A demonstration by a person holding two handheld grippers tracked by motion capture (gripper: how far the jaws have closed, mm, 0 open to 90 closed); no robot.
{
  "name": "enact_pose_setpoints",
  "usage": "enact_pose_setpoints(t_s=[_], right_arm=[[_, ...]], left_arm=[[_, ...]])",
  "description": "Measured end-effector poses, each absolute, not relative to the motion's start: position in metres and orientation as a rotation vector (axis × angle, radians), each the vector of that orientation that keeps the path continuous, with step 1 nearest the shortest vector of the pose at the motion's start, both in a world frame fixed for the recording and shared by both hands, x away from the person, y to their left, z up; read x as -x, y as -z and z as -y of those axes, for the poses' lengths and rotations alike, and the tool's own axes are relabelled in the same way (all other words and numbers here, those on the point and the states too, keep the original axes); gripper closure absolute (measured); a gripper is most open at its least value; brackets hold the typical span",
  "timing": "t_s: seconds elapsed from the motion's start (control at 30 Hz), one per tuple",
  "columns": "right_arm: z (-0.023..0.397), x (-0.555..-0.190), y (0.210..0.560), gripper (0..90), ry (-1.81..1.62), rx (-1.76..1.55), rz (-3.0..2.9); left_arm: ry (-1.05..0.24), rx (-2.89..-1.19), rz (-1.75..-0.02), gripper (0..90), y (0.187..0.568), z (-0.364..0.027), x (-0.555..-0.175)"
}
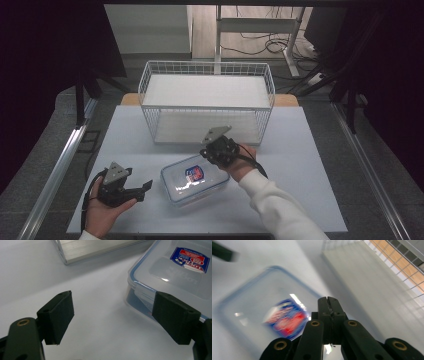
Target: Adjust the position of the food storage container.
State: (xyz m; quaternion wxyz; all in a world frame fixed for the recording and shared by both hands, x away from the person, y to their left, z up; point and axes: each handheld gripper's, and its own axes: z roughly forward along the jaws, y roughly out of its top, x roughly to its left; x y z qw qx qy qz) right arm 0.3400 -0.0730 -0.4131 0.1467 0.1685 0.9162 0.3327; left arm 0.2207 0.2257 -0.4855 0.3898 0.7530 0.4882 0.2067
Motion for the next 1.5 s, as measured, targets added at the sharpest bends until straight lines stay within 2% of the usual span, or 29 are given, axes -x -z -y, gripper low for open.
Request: enact_pose_setpoints(t_s=[0.27,0.63,0.87,1.5], right_arm=[[0.043,-0.388,0.45,88.8,-0.757,-0.462,-2.687],[0.04,-0.406,0.464,88.9,-0.667,-0.473,-2.743],[0.045,-0.403,0.461,89.0,-0.633,-0.47,-2.753],[0.092,-0.37,0.458,89.0,-0.614,-0.505,-2.762]], left_arm=[[-0.514,-1.925,-1.242,17.6,0.488,-0.228,-0.221],[-0.513,-1.925,-1.247,17.6,0.489,-0.23,-0.222],[-0.513,-1.921,-1.249,17.7,0.49,-0.228,-0.222],[-0.514,-1.931,-1.247,17.6,0.491,-0.225,-0.222]])
